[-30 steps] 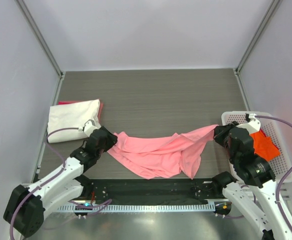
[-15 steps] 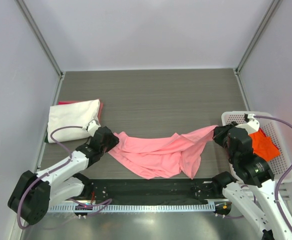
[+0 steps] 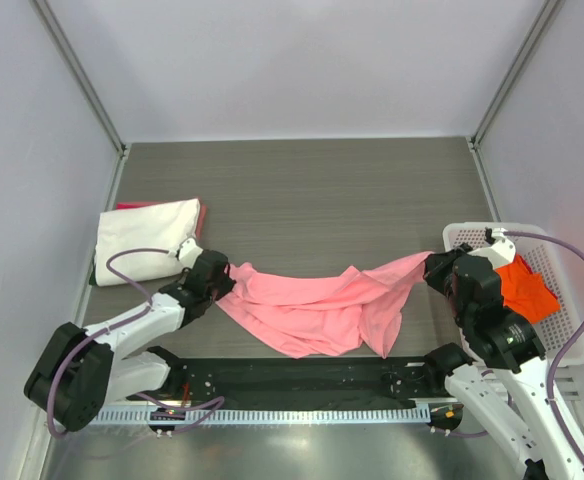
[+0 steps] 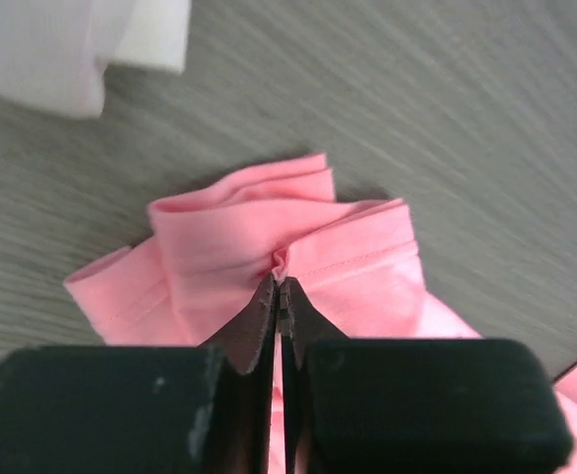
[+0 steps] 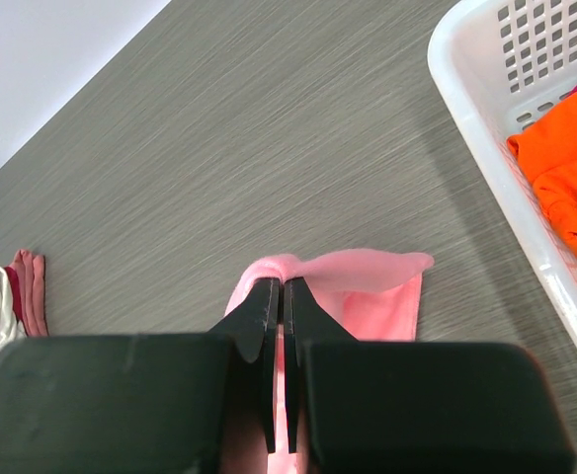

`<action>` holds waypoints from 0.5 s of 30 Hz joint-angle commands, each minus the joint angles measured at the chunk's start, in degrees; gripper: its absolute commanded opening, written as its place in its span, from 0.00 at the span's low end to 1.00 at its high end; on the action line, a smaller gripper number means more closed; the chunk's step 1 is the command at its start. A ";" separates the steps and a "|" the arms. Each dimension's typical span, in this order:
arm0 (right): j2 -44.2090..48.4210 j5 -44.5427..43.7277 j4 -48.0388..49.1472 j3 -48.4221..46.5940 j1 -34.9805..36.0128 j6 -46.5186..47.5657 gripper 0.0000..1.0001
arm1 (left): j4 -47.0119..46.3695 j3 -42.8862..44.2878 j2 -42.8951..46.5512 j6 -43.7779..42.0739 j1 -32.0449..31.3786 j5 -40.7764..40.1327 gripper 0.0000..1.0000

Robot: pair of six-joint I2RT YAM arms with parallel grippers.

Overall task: Fold and stack the t-shirts
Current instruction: Flatten the tshirt out

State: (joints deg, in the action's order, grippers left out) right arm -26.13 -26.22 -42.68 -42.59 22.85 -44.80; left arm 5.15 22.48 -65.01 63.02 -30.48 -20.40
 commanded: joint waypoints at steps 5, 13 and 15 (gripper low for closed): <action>-1.72 -0.94 3.74 -0.48 -0.18 1.20 0.01 | 5.29 9.15 5.14 -3.87 0.77 -6.05 0.00; -20.77 6.88 13.66 -2.40 -0.18 5.77 0.01 | 12.60 21.01 6.05 -9.41 8.05 -4.12 0.00; -29.12 5.13 14.37 -7.66 -0.26 6.38 0.01 | 13.75 25.58 3.25 -10.73 10.95 -0.35 0.00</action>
State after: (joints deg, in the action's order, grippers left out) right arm -47.29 -22.20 -35.03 -44.34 22.74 -40.86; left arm 15.88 42.68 -59.31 55.72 -22.76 -22.35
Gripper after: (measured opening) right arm 0.043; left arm 0.005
